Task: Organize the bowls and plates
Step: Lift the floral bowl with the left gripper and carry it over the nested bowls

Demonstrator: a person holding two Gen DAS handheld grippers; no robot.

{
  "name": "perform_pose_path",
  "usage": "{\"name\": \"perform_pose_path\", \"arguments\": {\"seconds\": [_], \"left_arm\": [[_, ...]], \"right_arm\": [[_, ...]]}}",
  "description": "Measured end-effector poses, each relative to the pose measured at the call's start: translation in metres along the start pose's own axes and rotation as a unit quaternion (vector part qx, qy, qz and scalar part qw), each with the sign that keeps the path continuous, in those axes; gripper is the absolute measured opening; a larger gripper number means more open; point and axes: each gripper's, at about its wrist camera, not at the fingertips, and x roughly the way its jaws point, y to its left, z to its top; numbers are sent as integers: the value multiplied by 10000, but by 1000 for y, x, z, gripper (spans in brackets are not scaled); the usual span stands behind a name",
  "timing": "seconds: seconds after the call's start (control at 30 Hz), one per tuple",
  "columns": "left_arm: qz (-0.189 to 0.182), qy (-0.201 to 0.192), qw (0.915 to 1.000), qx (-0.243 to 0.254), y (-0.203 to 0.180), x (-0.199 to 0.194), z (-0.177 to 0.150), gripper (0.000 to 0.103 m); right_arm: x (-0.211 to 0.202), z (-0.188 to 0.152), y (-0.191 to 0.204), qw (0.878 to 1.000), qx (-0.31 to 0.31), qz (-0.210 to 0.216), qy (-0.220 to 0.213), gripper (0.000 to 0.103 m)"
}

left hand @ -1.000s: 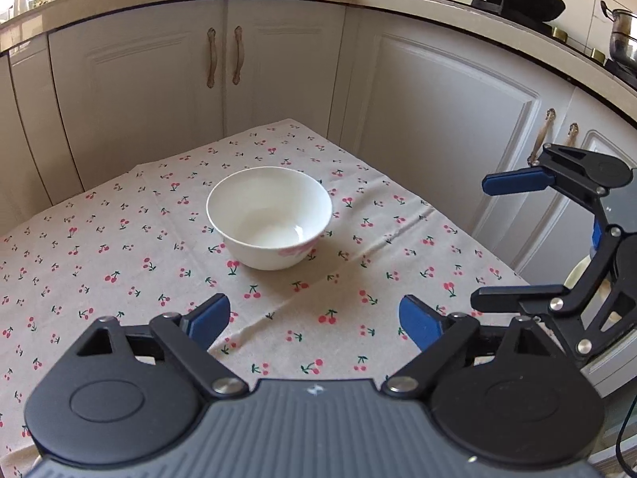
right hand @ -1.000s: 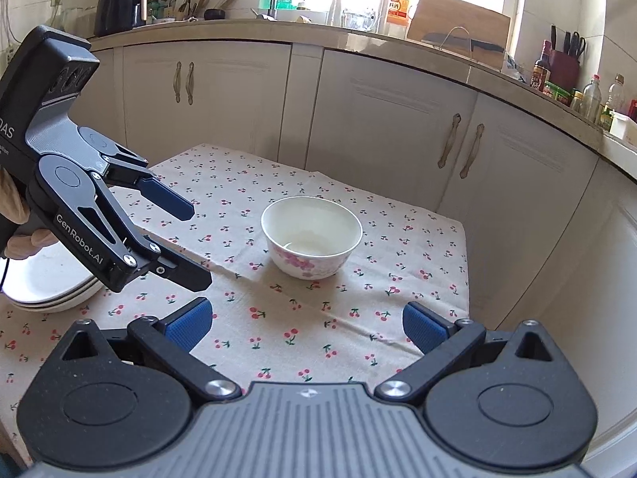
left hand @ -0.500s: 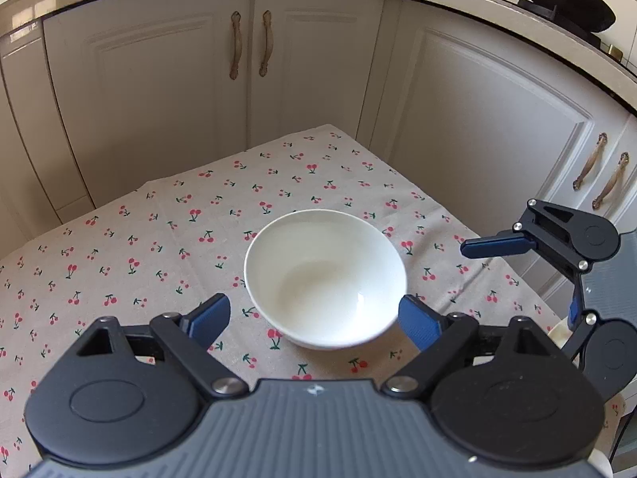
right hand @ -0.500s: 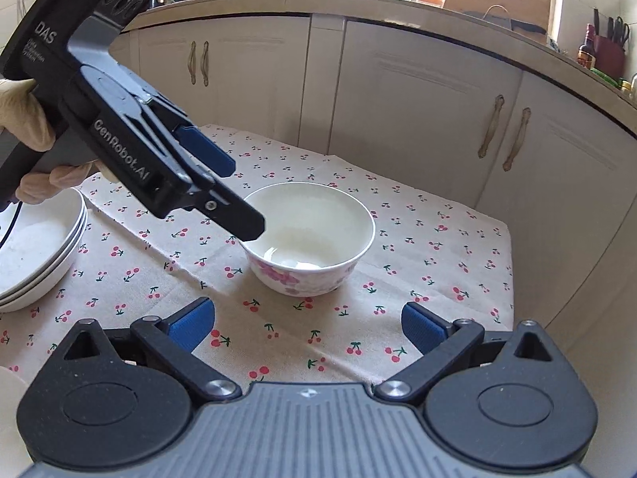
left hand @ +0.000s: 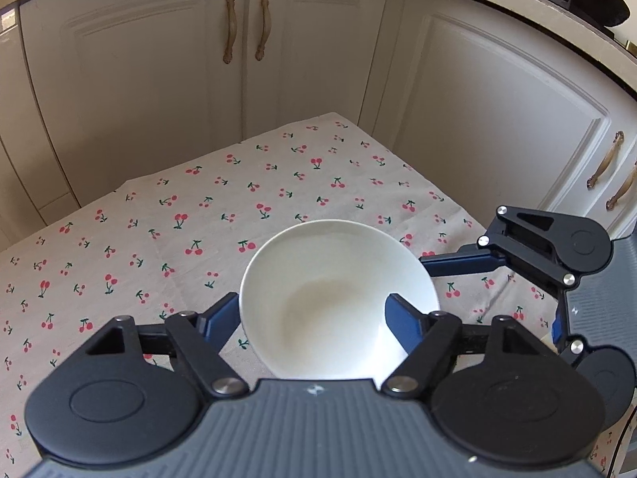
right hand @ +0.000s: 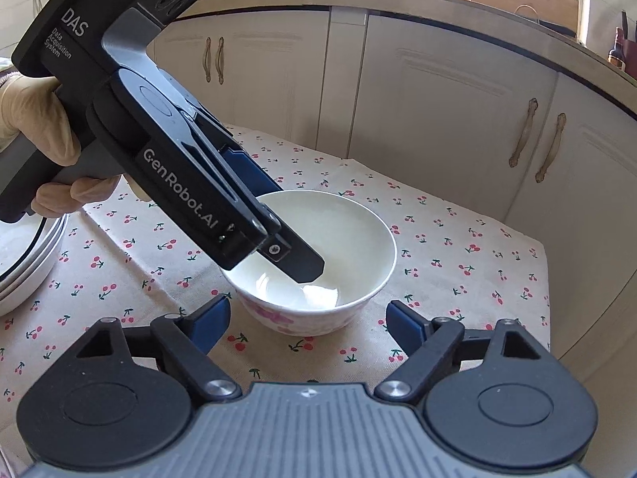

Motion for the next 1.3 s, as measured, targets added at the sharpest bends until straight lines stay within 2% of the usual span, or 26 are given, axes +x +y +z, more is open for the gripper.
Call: {"name": "perform_pose_path", "arguments": {"seconds": [1.3], "left_arm": [[-58, -3, 9997, 241, 2, 15, 5, 77]], "right_arm": [[7, 1, 1, 9999, 118, 53, -78, 89]]}}
